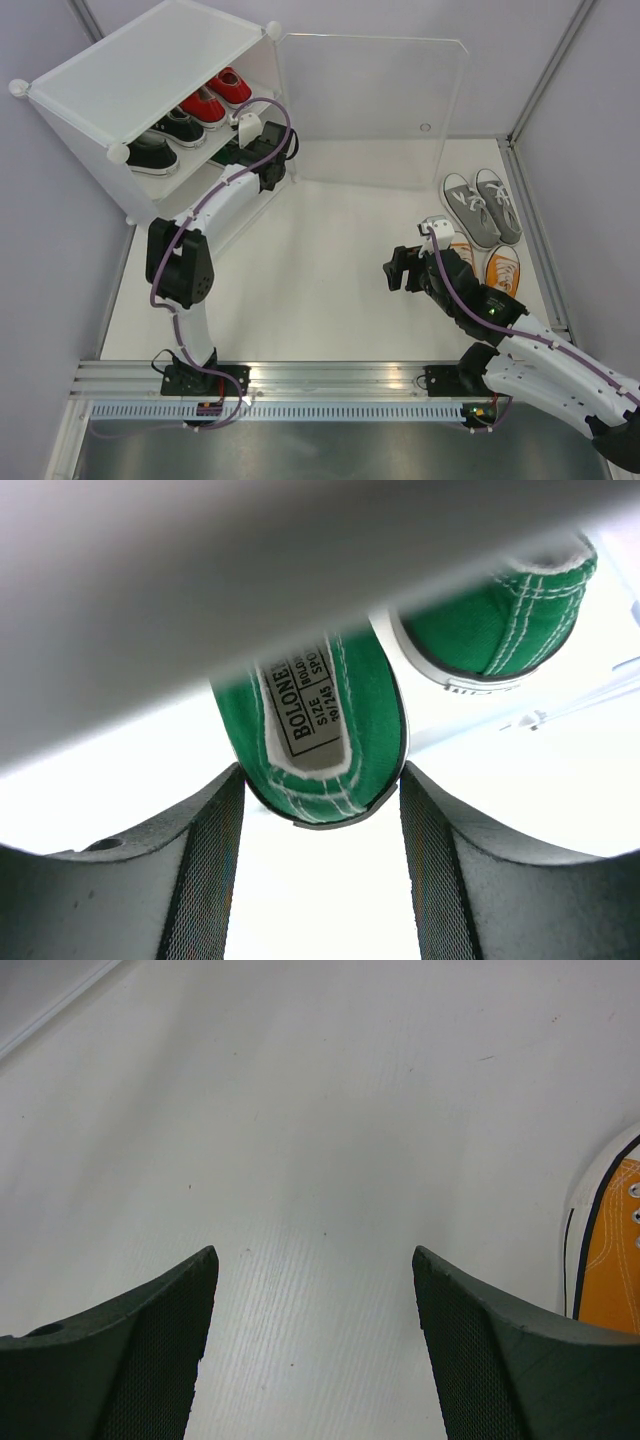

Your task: Place and organize the shoes in the shoe cabinet

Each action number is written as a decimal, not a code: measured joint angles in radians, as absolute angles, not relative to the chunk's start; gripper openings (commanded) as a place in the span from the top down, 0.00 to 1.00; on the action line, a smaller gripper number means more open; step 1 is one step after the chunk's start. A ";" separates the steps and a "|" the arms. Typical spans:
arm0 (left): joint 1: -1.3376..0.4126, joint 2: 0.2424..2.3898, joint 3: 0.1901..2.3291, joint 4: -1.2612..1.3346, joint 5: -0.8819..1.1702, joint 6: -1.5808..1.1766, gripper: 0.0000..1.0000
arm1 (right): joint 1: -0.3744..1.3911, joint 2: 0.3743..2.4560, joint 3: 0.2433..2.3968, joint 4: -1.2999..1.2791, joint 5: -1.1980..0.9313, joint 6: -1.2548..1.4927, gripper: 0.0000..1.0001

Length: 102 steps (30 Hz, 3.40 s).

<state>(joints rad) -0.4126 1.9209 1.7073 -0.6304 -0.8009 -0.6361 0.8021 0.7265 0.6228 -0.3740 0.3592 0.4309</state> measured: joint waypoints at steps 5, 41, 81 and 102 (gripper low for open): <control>-0.413 1.908 1.691 -0.633 -0.809 -0.612 0.74 | 0.802 0.725 0.623 -0.374 0.359 0.431 0.18; -0.404 1.903 1.625 -0.451 -0.750 -0.365 0.08 | 0.802 0.733 0.621 -0.374 0.359 0.431 0.18; -0.453 1.906 1.646 -0.485 -0.806 -0.506 0.70 | 0.802 0.739 0.619 -0.373 0.355 0.431 0.18; -0.452 1.962 1.781 -0.468 -0.748 -0.503 0.59 | 0.802 0.739 0.617 -0.374 0.355 0.431 0.18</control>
<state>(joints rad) -0.4522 1.9617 1.7809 -0.4683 -0.7479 -0.5030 0.8021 0.7391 0.6174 -0.3737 0.3553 0.4309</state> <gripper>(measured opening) 0.438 0.820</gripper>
